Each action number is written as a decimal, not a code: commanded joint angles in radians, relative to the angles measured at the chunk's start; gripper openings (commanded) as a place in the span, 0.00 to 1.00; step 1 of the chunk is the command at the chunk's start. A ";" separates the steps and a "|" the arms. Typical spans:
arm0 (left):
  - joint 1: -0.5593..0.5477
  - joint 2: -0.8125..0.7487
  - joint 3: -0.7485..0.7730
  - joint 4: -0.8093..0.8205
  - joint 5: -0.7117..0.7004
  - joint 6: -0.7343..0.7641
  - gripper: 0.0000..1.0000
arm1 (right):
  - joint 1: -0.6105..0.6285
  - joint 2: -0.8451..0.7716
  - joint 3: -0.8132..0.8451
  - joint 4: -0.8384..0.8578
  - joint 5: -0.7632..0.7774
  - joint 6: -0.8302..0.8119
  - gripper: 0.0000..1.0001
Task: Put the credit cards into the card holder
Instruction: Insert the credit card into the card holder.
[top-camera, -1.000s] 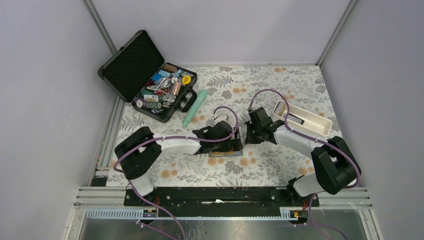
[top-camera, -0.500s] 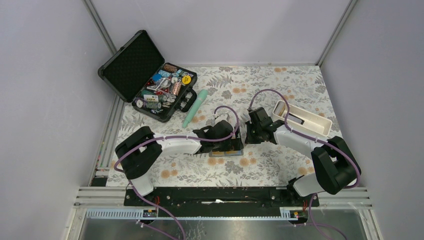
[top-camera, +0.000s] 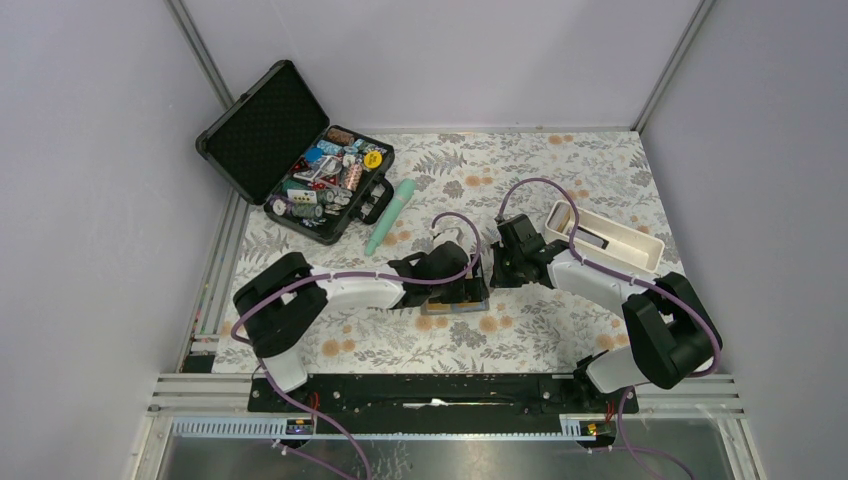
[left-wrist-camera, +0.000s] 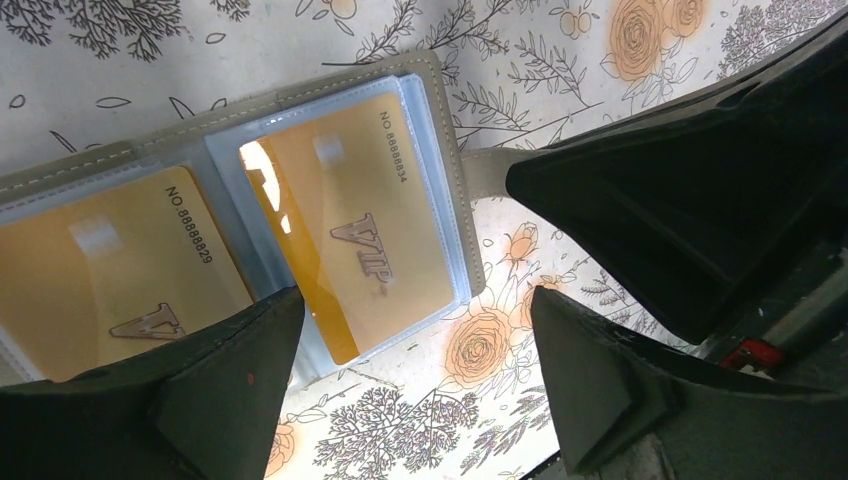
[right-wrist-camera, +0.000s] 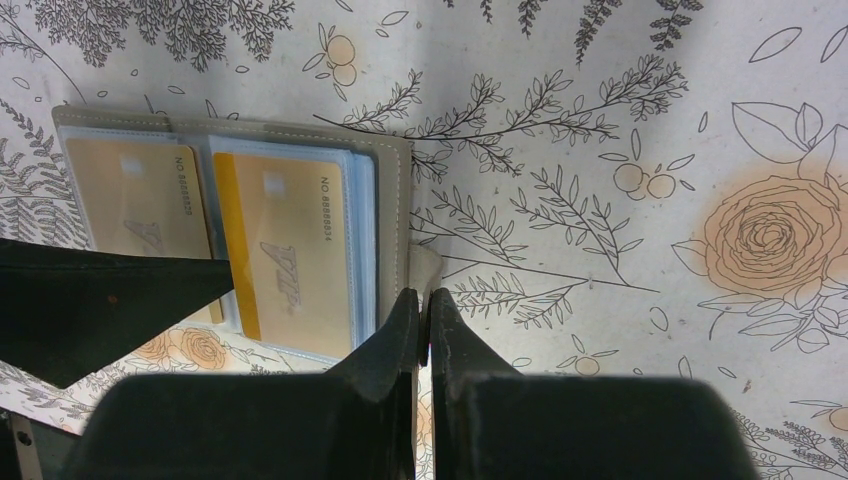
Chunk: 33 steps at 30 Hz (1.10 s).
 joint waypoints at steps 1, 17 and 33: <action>-0.013 0.015 0.052 0.058 0.031 0.009 0.87 | 0.012 -0.009 0.023 -0.006 0.019 0.004 0.00; -0.019 -0.094 0.049 -0.076 -0.093 0.084 0.98 | 0.012 -0.062 0.036 -0.052 0.091 -0.007 0.06; 0.081 -0.259 -0.130 -0.097 -0.104 0.070 0.99 | 0.014 -0.178 0.064 -0.039 -0.095 -0.007 0.31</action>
